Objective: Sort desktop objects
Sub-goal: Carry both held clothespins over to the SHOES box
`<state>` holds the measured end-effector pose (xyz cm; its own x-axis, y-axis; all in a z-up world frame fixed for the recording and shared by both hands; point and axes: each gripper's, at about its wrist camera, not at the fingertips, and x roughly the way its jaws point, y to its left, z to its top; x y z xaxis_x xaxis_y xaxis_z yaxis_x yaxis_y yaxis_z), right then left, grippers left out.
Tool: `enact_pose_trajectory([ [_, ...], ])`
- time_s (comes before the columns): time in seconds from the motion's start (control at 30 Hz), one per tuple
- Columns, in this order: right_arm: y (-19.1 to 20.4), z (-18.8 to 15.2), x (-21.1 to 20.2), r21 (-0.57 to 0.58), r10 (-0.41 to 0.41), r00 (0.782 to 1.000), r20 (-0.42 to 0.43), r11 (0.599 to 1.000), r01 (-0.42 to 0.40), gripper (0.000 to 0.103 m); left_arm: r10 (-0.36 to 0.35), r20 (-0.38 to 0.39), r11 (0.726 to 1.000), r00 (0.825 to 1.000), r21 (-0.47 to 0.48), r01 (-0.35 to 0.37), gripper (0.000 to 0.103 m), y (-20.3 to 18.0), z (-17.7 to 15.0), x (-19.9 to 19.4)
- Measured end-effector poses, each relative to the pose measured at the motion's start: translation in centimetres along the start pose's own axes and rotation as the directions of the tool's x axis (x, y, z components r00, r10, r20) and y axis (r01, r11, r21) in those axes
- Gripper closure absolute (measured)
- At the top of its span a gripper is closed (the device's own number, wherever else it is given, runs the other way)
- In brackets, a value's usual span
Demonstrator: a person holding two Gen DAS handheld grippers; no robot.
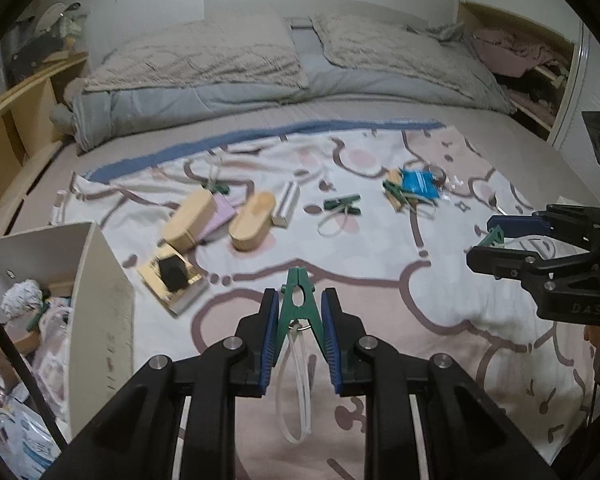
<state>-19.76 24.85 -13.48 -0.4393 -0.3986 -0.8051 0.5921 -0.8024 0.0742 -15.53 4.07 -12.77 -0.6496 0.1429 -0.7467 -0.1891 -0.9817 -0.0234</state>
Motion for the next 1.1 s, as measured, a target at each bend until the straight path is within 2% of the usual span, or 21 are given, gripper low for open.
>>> enact_pose_trajectory([
  [0.27, 1.5, 2.3, -2.5, -0.007, 0.007, 0.993, 0.119, 1.0, -0.006, 0.049, 0.03, 0.058, 0.999, 0.998, -0.022, -0.029, 0.081, 1.8, 1.0, -2.2],
  [0.5, 2.4, 3.7, -4.0, 0.008, 0.027, 0.983, 0.183, 1.0, -0.029, 0.049, 0.059, 0.117, 0.997, 0.991, -0.052, -0.053, 0.081, 3.7, 1.9, -4.7],
  [0.8, 3.9, 5.2, -5.0, 0.019, 0.072, 0.97, 0.231, 0.997, -0.079, 0.049, 0.099, 0.182, 0.991, 0.978, -0.106, -0.08, 0.081, 7.4, 2.8, -7.8],
  [1.1, 6.3, 6.4, -5.7, 0.001, 0.116, 0.958, 0.264, 0.993, -0.121, 0.049, 0.14, 0.212, 0.982, 0.967, -0.153, -0.109, 0.081, 11.1, 2.8, -10.0],
])
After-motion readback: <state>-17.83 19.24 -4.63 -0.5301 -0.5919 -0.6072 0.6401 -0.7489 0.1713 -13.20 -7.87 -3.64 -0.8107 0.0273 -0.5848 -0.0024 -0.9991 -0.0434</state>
